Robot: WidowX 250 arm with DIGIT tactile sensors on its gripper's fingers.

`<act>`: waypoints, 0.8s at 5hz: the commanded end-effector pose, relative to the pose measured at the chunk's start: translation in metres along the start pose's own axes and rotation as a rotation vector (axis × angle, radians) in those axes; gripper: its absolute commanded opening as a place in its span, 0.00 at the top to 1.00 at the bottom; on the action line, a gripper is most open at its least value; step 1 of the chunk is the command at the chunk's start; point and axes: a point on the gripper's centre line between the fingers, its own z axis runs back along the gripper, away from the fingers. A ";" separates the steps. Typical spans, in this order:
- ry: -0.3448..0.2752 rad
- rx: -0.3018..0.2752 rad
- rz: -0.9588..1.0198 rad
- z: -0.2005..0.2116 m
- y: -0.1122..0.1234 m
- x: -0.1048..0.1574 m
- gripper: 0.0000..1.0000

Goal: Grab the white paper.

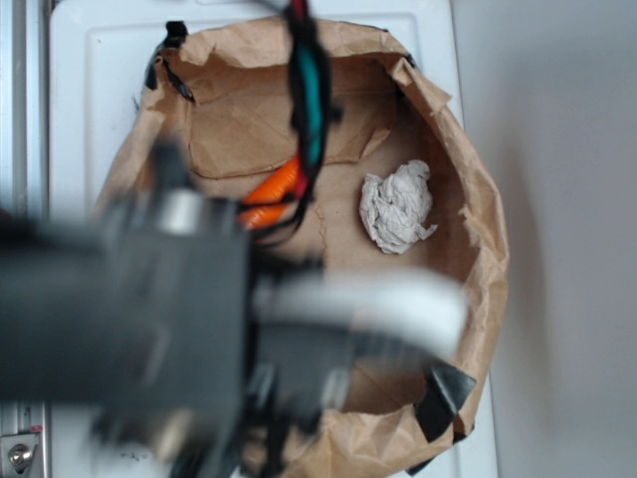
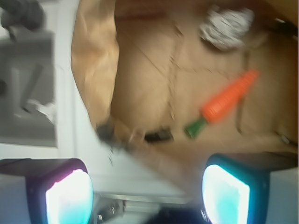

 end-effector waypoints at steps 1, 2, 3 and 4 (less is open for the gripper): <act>-0.152 0.050 0.045 0.000 0.036 0.034 0.00; -0.181 0.075 0.035 -0.015 0.026 0.046 0.00; -0.181 0.075 0.035 -0.015 0.026 0.046 0.00; -0.181 0.075 0.035 -0.015 0.026 0.046 0.00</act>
